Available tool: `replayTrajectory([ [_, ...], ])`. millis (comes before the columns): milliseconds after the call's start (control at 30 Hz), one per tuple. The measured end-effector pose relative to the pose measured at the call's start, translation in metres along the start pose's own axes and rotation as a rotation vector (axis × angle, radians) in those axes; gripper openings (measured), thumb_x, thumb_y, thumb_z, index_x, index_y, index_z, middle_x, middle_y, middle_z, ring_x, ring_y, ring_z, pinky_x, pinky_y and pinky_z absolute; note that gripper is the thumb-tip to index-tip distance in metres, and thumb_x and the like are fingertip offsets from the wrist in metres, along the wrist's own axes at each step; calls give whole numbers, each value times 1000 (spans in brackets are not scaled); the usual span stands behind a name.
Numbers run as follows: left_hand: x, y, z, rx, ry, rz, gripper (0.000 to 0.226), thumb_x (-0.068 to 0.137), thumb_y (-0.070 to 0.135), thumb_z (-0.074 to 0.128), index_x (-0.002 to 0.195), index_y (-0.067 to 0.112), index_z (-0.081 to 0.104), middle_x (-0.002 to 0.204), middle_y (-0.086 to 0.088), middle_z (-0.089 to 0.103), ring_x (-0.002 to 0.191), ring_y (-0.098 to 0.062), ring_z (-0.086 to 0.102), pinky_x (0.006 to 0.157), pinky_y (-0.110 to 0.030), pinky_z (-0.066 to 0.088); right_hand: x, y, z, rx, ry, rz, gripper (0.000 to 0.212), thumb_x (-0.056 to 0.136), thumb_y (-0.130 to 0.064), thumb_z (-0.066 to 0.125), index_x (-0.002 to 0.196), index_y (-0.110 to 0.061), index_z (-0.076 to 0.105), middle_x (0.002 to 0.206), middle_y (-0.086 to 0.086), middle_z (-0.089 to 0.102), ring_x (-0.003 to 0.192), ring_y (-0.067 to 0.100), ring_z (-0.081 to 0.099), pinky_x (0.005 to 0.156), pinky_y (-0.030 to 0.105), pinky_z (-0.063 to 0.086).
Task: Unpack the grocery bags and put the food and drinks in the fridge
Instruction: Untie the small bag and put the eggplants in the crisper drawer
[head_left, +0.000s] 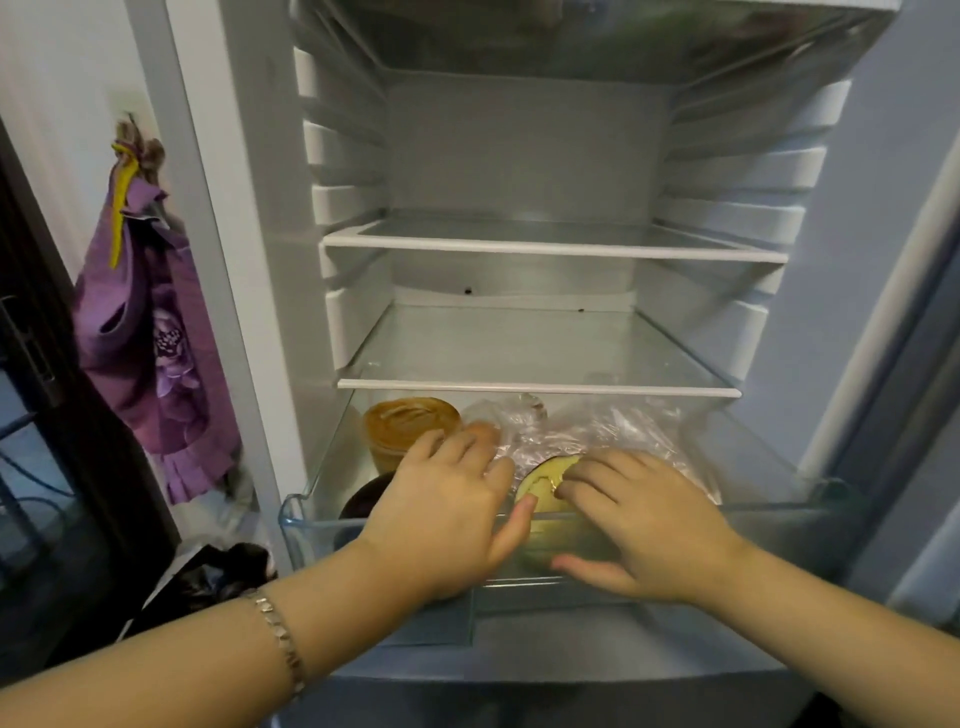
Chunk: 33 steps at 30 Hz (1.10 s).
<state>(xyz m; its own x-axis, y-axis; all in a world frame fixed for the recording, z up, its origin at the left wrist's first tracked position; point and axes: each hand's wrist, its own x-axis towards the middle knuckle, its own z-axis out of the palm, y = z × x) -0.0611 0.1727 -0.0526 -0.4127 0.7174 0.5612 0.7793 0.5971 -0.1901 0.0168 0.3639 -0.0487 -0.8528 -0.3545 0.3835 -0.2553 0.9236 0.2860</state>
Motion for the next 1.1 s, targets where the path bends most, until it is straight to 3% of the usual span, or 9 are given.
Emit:
replayTrajectory([
  [200, 22, -27, 18, 83, -19, 59, 61, 84, 56, 38, 114, 12, 67, 116, -8, 67, 113, -27, 61, 99, -47, 43, 29, 22, 27, -81, 81, -52, 65, 79, -66, 47, 105, -9, 66, 106, 9, 69, 99, 26, 64, 93, 37, 42],
  [400, 62, -53, 48, 185, -65, -7, 74, 84, 60, 33, 132, 7, 52, 134, -17, 55, 125, -31, 52, 106, -52, 33, 65, 44, 54, -170, 29, 124, 82, 74, -73, 39, 127, -12, 49, 129, 13, 59, 127, 25, 38, 109, 52, 20],
  [533, 81, -64, 65, 177, -117, -83, 77, 83, 61, 30, 132, 5, 51, 132, -17, 56, 121, -31, 56, 102, -51, 38, 82, 52, 72, -159, -21, 276, 100, 65, -79, 49, 136, -11, 35, 142, 15, 31, 134, 29, 28, 113, 52, 4],
  [733, 93, -68, 83, 188, -91, -115, 65, 81, 52, 31, 125, 13, 59, 124, -19, 62, 111, -35, 62, 89, -55, 47, 101, 59, 97, -157, 19, 418, 127, 49, -75, 67, 144, -6, 20, 144, 15, 30, 146, 29, -10, 114, 52, -2],
  [800, 93, -66, 89, 185, -81, -108, 57, 82, 47, 39, 126, 14, 53, 123, -20, 62, 111, -35, 62, 88, -54, 48, 103, 54, 106, -110, 12, 481, 119, 45, -72, 72, 136, -5, 35, 138, 20, 46, 146, 32, -2, 114, 52, -3],
  [900, 95, -65, 91, 183, -75, -118, 52, 82, 42, 46, 125, 14, 49, 121, -18, 64, 109, -33, 63, 87, -50, 51, 106, 51, 105, -28, -35, 491, 104, 36, -64, 82, 119, -3, 63, 120, 19, 64, 132, 35, 39, 113, 48, 2],
  [967, 97, -63, 89, 162, -110, -158, 56, 74, 39, 71, 120, 10, 61, 116, -18, 66, 106, -32, 65, 84, -49, 52, 106, 53, 99, 18, -49, 488, 101, 31, -59, 87, 112, -3, 68, 116, 16, 67, 120, 33, 56, 112, 44, 10],
  [1033, 98, -55, 78, 124, -144, -185, 58, 68, 33, 81, 118, 8, 66, 121, -17, 64, 114, -30, 61, 92, -45, 49, 97, 54, 81, 11, 35, 407, 101, 40, -49, 90, 123, 0, 61, 128, 15, 61, 126, 27, 51, 116, 37, 20],
  [1100, 96, -46, 63, 26, -171, -193, 54, 78, 18, 74, 129, 10, 56, 136, -14, 53, 127, -29, 50, 107, -38, 36, 82, 55, 58, 104, 37, 409, 83, 79, -36, 72, 144, -2, 34, 152, 13, 33, 143, 23, 27, 117, 28, 12],
])
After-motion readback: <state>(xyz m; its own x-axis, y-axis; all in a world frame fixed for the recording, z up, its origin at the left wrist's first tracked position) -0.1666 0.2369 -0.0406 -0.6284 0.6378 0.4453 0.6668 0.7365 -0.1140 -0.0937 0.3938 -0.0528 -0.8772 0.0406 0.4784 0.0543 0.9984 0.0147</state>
